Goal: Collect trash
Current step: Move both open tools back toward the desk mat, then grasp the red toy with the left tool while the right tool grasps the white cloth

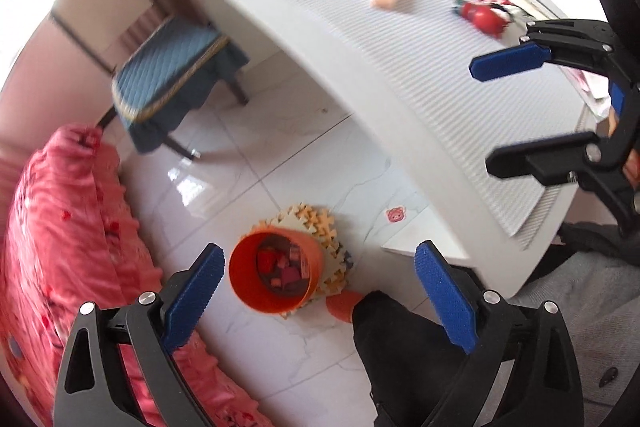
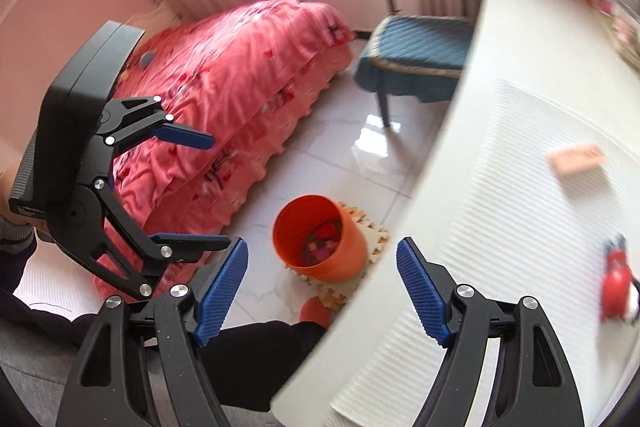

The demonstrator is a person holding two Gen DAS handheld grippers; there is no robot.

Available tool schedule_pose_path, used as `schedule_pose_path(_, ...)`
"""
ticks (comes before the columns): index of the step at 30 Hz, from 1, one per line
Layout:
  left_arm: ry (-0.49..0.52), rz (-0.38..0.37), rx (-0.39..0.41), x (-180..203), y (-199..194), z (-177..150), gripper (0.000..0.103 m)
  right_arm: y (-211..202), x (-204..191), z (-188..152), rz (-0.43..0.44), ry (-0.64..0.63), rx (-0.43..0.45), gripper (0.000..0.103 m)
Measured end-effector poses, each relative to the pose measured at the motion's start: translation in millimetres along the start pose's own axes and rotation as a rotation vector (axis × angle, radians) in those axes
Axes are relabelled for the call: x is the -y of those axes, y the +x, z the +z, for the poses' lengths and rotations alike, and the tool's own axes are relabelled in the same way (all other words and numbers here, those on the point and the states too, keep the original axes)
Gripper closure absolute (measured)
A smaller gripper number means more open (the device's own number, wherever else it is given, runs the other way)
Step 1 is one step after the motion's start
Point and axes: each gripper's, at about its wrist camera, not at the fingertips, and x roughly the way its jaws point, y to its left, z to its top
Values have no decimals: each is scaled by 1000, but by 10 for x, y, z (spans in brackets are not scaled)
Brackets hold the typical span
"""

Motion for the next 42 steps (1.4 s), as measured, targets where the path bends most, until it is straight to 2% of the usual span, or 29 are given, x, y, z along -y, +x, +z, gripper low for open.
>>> schedule_pose_path(11, 192, -28, 31, 672, -47, 507, 8, -777, 764, -420, -104, 172, 106, 27)
schedule_pose_path(23, 316, -79, 18, 1267, 107, 1138, 8, -1297, 1648, -800, -227, 358, 159, 27)
schedule_pose_path(31, 389, -127, 5, 1520, 334, 1660, 8, -1361, 2167, -938, -286, 458, 171, 27)
schedule_pose_path(35, 361, -179, -16, 1562, 532, 1935, 8, -1324, 2464, -956, -290, 545, 192, 27)
schedule_pose_path(42, 321, -254, -48, 1668, 856, 2260, 8, -1116, 2818, -932, -292, 602, 168, 27)
